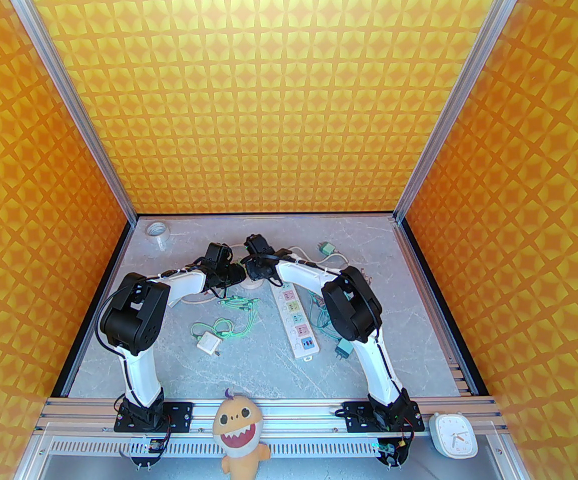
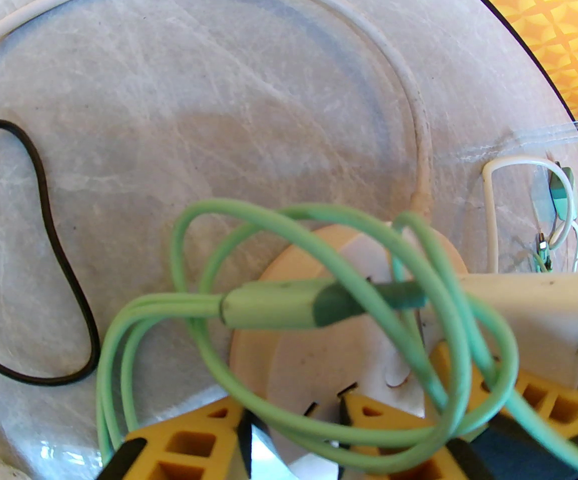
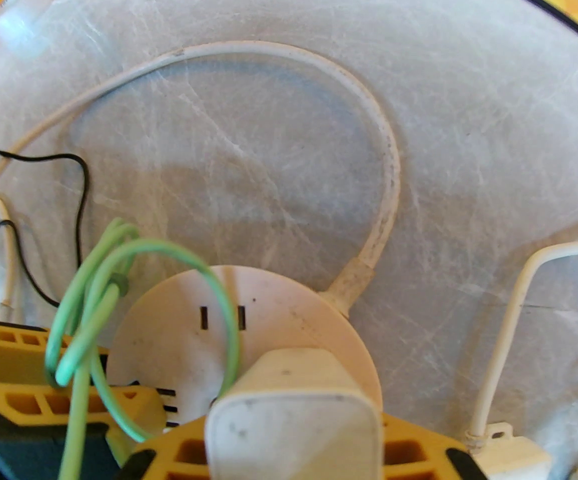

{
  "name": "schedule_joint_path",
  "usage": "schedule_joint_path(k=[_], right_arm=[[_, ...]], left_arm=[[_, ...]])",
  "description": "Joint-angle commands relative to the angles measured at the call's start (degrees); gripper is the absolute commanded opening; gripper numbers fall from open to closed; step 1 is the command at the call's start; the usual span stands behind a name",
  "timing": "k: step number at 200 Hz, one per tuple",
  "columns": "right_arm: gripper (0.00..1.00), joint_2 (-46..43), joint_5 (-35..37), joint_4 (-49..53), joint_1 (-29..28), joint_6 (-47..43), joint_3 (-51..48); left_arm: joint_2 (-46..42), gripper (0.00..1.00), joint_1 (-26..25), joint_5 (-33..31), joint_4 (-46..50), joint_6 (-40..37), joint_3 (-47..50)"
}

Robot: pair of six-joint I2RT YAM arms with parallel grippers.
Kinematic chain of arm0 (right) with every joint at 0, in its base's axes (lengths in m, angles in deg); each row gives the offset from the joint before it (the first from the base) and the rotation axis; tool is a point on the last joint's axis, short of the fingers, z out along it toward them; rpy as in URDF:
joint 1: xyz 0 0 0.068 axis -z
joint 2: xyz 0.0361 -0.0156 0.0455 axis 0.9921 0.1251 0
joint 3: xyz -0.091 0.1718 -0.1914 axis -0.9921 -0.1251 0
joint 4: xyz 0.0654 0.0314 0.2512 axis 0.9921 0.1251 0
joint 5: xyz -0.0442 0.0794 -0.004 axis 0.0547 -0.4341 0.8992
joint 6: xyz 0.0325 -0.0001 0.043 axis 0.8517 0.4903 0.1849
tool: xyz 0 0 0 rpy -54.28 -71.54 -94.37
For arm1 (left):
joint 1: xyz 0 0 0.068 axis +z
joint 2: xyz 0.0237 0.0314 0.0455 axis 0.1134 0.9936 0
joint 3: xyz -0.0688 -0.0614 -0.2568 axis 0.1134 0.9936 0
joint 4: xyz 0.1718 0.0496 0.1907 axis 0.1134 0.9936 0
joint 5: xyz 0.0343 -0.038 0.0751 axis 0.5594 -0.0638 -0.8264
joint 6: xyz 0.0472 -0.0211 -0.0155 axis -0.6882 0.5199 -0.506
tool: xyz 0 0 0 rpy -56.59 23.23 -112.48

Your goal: Pull the plug off the socket

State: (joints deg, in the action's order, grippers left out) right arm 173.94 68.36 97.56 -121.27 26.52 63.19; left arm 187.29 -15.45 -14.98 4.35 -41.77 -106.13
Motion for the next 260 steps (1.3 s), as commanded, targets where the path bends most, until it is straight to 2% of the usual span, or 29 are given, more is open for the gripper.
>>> schedule_joint_path(k=[1,34,99,155,200,246,260], right_arm=[[0.12,-1.6,-16.7,-4.9,-1.1,5.4,-1.2],[0.13,-1.3,-12.9,-1.6,-1.5,3.7,0.3],[0.13,2.9,5.0,11.8,-7.1,-5.1,9.8],[0.12,5.7,12.8,16.6,-9.2,-6.9,13.9],[0.12,4.1,10.4,15.4,-8.4,-5.6,12.9],[0.13,0.2,-4.2,7.0,-3.7,1.1,5.7],[0.14,-0.5,-6.1,5.8,-3.0,2.1,4.6]], left_arm=[[6.2,0.30,-1.7,-2.3,5.7,-1.2,1.8],[6.3,0.30,-1.8,-2.3,5.8,-1.3,1.6],[6.7,0.30,-2.1,-2.3,6.3,-1.5,1.1],[7.0,0.30,-2.3,-2.3,6.5,-1.5,0.9],[7.2,0.30,-2.4,-2.3,6.6,-1.5,0.8],[7.6,0.30,-2.4,-2.3,6.9,-1.6,0.5],[7.7,0.30,-2.3,-2.3,7.1,-1.6,0.4]])
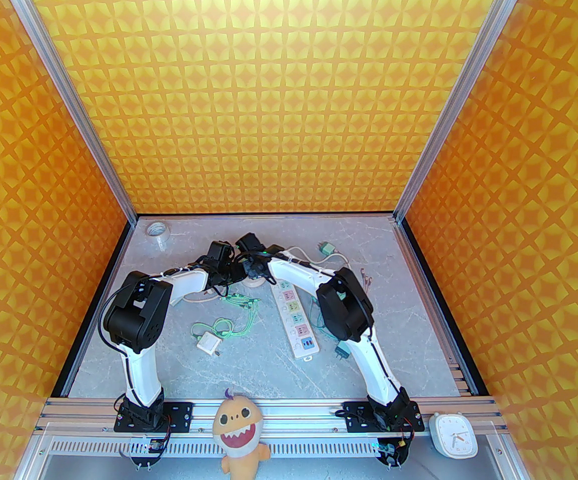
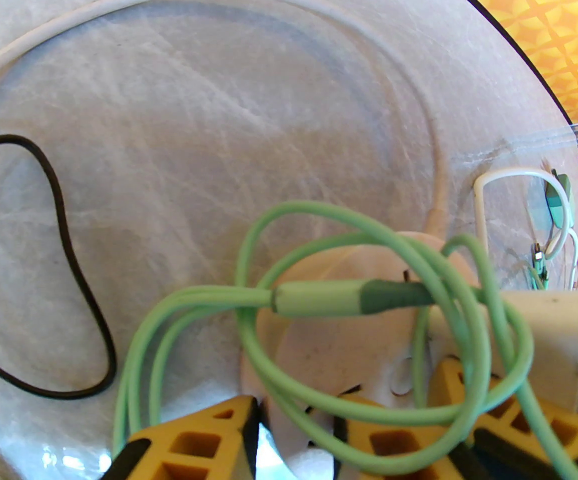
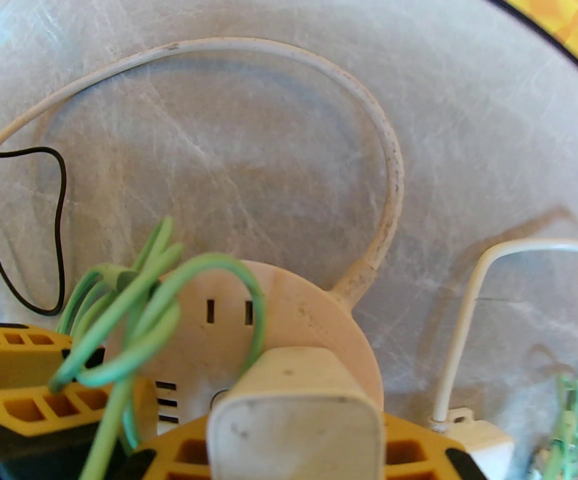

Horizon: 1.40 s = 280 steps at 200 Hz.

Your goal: Pull the plug off the socket

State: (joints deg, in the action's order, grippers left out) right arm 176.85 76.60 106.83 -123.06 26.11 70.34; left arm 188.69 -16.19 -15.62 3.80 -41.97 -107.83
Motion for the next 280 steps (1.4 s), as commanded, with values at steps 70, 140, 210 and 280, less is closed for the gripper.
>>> schedule_joint_path(k=[70,140,210,280], right_arm=[[0.14,-1.5,-8.0,1.1,-3.1,-1.3,0.4],[0.15,4.6,4.2,9.6,-7.9,-7.1,8.6],[0.15,-0.5,-5.8,2.8,-4.6,-2.6,2.2],[0.16,-5.4,-18.7,-4.9,0.2,3.4,-3.8]], left_arm=[[5.2,0.36,-2.2,0.4,5.5,-2.1,2.6],[7.6,0.34,-3.5,0.1,7.8,-2.0,0.5],[8.1,0.32,-3.5,-0.6,8.6,-2.2,0.2],[7.9,0.32,-3.4,-0.6,8.5,-2.3,0.0]])
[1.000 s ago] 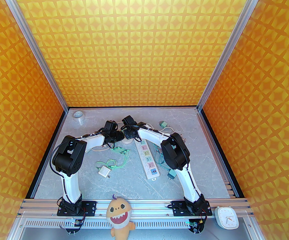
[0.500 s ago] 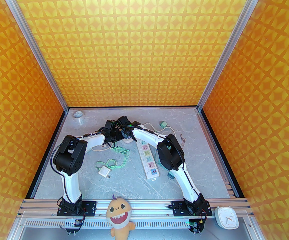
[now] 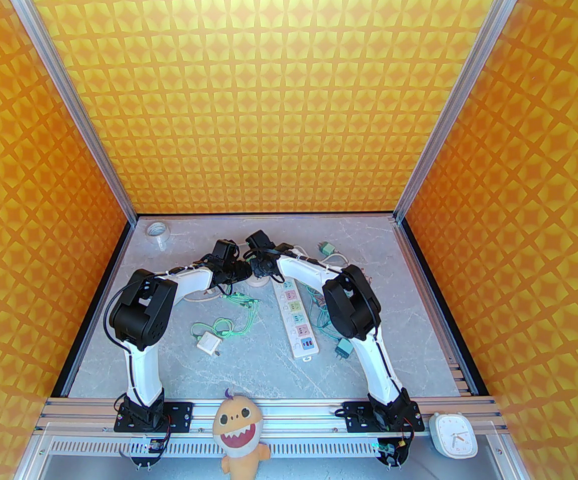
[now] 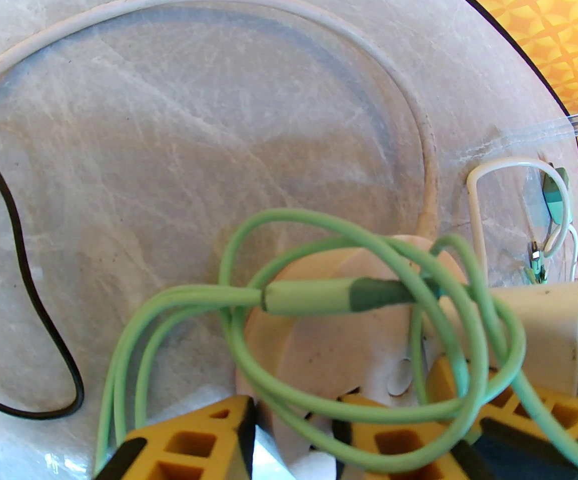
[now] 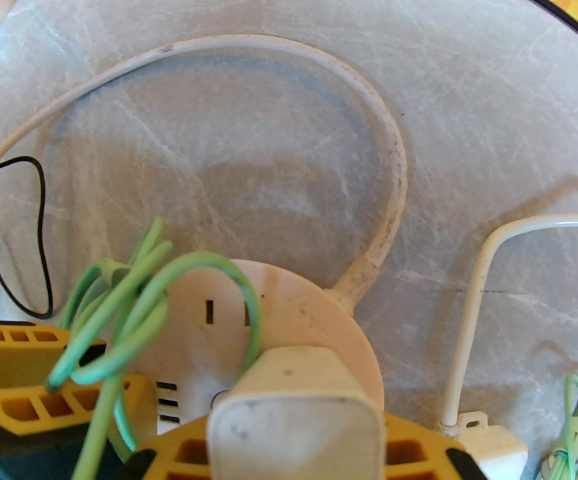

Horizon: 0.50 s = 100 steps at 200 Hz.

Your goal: Pull the plug off the socket

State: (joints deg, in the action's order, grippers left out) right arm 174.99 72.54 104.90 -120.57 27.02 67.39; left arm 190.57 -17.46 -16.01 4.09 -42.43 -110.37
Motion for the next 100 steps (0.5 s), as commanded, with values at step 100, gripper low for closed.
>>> schedule_joint_path(k=[100], right_arm=[[0.16,2.7,1.2,8.8,-7.5,-3.8,8.2]], left_arm=[[6.2,0.30,-3.3,0.9,7.3,-0.9,2.8]])
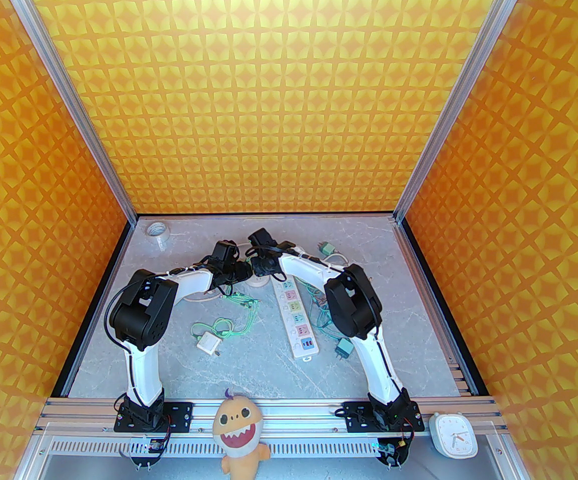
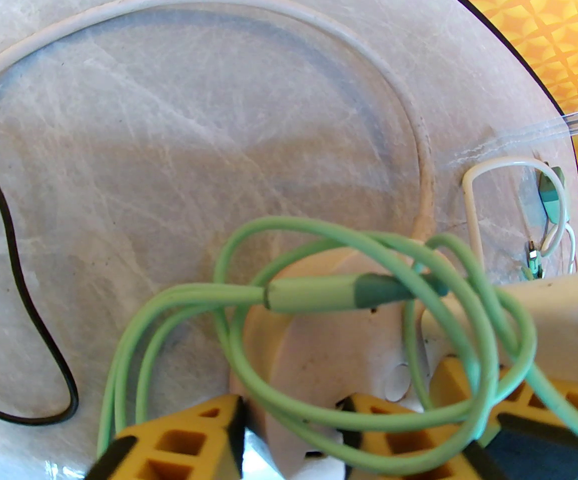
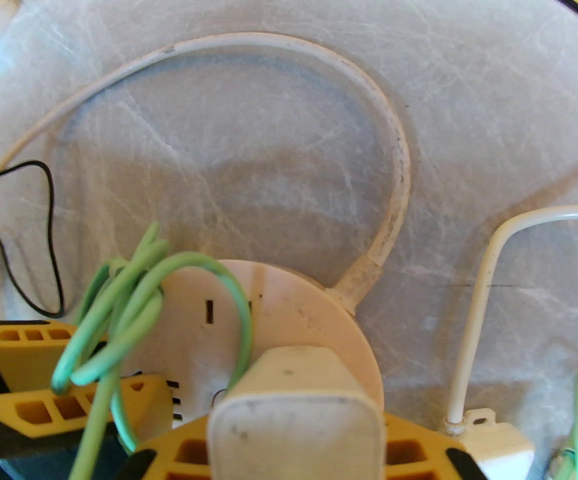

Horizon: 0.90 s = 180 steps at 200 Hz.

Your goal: Pull the plug off the socket

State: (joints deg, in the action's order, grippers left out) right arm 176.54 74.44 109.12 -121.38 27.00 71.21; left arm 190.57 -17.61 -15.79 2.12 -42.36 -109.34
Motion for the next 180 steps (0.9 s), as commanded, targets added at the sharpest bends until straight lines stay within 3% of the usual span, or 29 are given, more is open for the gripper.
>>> schedule_joint_path(k=[1,62,146,180], right_arm=[[0.16,1.2,-0.4,4.7,-6.8,-3.8,4.6],[0.16,1.7,5.0,6.1,-8.3,-5.5,5.7],[0.17,-4.7,1.3,3.0,-4.3,-4.2,1.8],[0.17,-5.4,-2.7,2.1,-0.9,-3.2,1.7]], left_arm=[[6.2,0.30,-3.1,0.6,9.2,-1.0,1.7],[7.7,0.30,-3.2,0.4,10.2,-0.9,0.9],[6.3,0.31,-3.0,0.4,10.1,-1.5,1.2],[0.0,0.38,-3.0,0.4,3.6,-2.0,5.9]])
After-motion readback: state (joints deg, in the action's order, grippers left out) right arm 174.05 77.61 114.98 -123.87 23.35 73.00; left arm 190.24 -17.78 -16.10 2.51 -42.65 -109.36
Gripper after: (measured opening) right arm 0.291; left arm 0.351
